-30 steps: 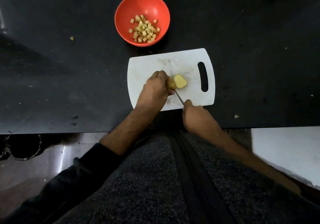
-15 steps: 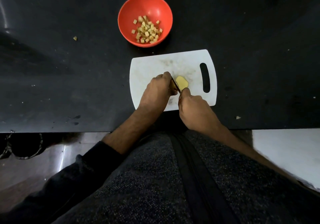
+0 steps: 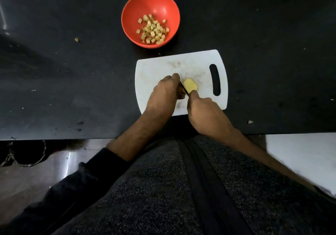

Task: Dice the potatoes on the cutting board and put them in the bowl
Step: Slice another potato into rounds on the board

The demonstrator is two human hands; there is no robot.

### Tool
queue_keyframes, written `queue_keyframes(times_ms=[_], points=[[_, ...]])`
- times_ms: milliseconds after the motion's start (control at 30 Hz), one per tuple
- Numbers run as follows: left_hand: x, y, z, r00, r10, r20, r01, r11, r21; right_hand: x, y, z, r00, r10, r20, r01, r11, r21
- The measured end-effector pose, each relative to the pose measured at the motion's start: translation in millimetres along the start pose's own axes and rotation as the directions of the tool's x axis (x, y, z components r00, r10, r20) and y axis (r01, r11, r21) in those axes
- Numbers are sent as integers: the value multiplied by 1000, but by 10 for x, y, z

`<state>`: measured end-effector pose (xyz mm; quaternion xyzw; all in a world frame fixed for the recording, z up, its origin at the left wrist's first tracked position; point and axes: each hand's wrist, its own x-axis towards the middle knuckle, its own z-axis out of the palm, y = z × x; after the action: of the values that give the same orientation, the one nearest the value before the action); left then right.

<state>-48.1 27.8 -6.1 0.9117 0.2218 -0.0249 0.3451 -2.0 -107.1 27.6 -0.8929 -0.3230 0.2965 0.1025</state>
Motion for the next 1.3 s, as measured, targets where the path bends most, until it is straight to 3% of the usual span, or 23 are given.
queue_keyframes(times_ms=[400,633,800,1300], points=[[1,-79,18,999,-33,-14,32,995,-93,43,-72,2,999,7,53,-9,999,34],[25,-73,-4,999,-16,-30,13,997,-80,195,-132,-10,1000,7,12,-8,997,77],[19,-98,-5,999,-48,-13,46,992,-118,103,-60,26,997,21,78,-23,1000,16],[34,-184,28,999,-33,-8,32,993,-112,241,-37,258,998,12,63,-9,999,-47]])
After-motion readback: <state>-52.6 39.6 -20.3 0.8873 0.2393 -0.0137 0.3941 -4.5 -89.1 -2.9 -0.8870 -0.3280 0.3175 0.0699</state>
